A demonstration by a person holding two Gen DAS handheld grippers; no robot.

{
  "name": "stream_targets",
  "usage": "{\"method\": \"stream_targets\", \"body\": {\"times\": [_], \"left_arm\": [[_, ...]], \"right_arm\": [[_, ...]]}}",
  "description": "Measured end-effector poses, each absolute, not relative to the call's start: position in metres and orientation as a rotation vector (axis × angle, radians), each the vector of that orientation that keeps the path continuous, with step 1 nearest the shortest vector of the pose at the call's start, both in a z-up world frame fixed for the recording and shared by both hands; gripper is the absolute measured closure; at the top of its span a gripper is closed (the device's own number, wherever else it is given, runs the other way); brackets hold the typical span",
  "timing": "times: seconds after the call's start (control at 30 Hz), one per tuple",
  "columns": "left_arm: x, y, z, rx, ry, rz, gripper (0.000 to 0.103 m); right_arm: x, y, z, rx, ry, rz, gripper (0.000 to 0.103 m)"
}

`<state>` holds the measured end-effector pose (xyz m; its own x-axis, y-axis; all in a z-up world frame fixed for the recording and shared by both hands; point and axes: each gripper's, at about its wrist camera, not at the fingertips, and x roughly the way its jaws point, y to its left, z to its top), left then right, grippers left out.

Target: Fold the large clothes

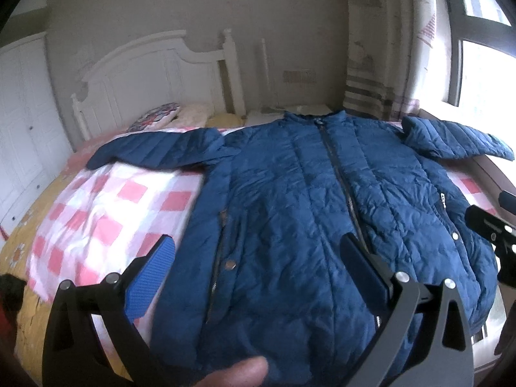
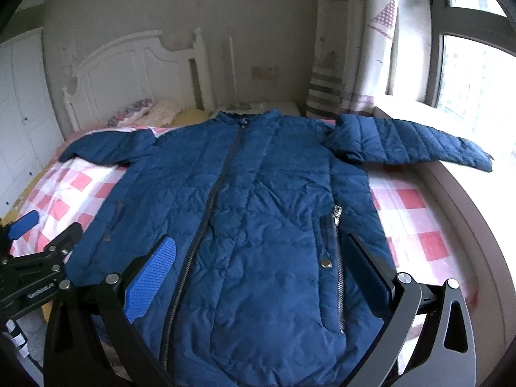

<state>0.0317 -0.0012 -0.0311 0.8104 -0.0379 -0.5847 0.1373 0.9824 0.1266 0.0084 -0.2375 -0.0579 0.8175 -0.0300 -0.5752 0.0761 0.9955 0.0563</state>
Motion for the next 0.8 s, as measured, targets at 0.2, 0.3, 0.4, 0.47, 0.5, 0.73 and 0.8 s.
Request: {"method": "stream_targets", "body": {"times": [0.2,0.3,0.4,0.47,0.5,0.73,0.8], "left_arm": [[0.147,-0.032,-0.051,0.232,0.695,-0.152,0.002],[0.217,-0.046,-0.069,0.245,0.773,-0.145,0.002],[0.271,-0.053,-0.087,0.255,0.802,-0.097,0.002],[0.295,-0.054,-0.100,0.265,0.825,-0.067,0.002],[0.304,-0.052,-0.108,0.265,0.838,-0.057,0.002],[0.317,-0.029,-0.130,0.139,0.923,-0.101,0.002],[0.318,-0.028,-0.130,0.130,0.925,-0.100,0.002]], "right_arm": [[0.055,-0.265,-0.066,0.013,0.612,-0.115,0.004],[0.094,-0.299,-0.073,0.037,0.646,-0.190,0.004],[0.139,-0.365,-0.084,0.190,0.683,-0.279,0.004],[0.162,-0.403,-0.091,0.277,0.697,-0.318,0.004],[0.174,-0.423,-0.095,0.324,0.705,-0.342,0.004],[0.224,-0.511,-0.113,0.521,0.707,-0.471,0.017],[0.236,-0.520,-0.113,0.509,0.706,-0.498,0.020]]}}
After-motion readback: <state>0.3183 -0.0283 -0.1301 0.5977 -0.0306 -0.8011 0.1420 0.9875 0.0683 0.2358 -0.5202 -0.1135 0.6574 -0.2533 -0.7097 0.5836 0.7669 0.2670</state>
